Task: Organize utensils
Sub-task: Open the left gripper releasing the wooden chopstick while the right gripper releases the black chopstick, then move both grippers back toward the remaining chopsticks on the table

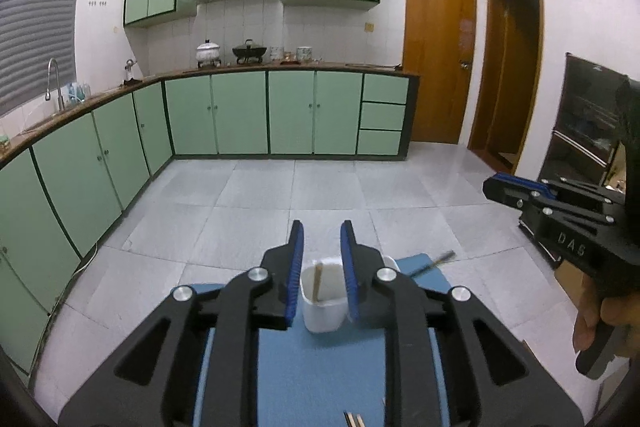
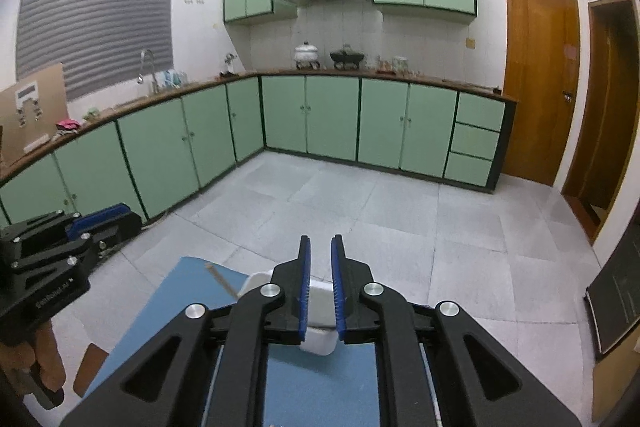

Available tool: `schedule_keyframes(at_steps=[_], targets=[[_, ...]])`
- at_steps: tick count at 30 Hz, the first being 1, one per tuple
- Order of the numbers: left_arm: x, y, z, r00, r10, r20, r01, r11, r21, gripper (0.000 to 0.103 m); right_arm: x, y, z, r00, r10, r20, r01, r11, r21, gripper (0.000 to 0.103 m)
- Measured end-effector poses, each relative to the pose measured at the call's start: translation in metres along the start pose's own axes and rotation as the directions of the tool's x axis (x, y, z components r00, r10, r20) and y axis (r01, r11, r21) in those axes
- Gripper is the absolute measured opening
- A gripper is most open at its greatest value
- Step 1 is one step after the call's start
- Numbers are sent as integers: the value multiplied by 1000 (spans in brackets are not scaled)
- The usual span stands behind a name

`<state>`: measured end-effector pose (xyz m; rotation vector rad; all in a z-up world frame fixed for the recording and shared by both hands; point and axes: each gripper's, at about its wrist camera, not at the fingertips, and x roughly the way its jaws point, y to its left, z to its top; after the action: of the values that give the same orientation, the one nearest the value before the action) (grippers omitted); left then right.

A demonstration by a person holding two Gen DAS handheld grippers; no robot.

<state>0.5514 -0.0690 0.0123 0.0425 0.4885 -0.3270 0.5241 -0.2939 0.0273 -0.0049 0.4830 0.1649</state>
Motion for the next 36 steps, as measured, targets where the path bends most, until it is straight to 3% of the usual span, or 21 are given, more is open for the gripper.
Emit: schedule_keyframes(at_steps=[3,10,17,22,27,36], targets=[[-33,-3,-25,1000,-12,1,12,1000,-7,26,-33,6,-18,999,23,24,-23,1000,0,17],[-106,-11,-121,999,13,42,-12,999,-33,36,-110,16,-116,999,41,34,-42,999,28,21],[-147,-23,-237,998,48,-29,-49,997,-65,37,-154,21,-228,1000,-2,-16,4,996,91,23],[-157,-28,-301,996,35,-87,-45,992,-116,37,-162,28,-292,997,-32,-65,40,992,119,24],[-154,-44,-349,990,21,-141,-32,997,-76,37,-156,49,-351,991,-11,-135,29,991,128,24],[-137,-44,-393,978,11,-207,-32,994,-101,37,-119,79,-394,978,33,-208,-15,996,88,24]])
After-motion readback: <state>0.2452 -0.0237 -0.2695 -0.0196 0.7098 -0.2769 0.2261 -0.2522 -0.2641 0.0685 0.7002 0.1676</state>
